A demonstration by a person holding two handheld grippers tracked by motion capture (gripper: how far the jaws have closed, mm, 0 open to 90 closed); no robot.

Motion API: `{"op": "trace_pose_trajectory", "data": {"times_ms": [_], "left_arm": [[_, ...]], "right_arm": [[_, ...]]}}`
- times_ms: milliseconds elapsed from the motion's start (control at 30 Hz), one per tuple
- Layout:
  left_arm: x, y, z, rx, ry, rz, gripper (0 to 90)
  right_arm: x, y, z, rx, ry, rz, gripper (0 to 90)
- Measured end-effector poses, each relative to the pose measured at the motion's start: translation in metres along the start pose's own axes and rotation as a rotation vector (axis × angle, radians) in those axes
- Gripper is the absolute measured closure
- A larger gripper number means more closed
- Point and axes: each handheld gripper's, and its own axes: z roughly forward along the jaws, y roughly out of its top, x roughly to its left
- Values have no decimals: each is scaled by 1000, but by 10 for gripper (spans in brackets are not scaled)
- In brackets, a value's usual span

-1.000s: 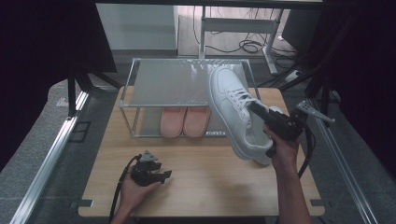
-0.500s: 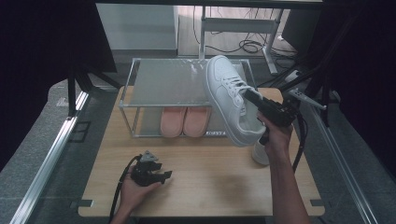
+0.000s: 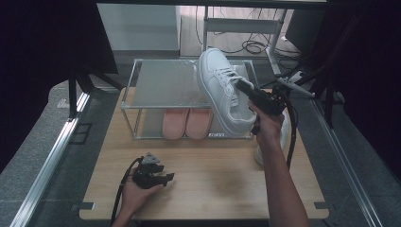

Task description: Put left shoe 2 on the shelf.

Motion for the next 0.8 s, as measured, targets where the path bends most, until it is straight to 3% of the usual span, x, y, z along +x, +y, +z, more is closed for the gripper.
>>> {"op": "trace_pose_trajectory", "data": {"times_ms": [267, 800], "left_arm": [[-2, 0, 0, 1, -5, 5, 430], [0, 1, -2, -10, -15, -3, 430]], "right_arm": [[2, 2, 24, -5, 1, 37, 809], [4, 7, 71, 27, -60, 53, 808]]}}
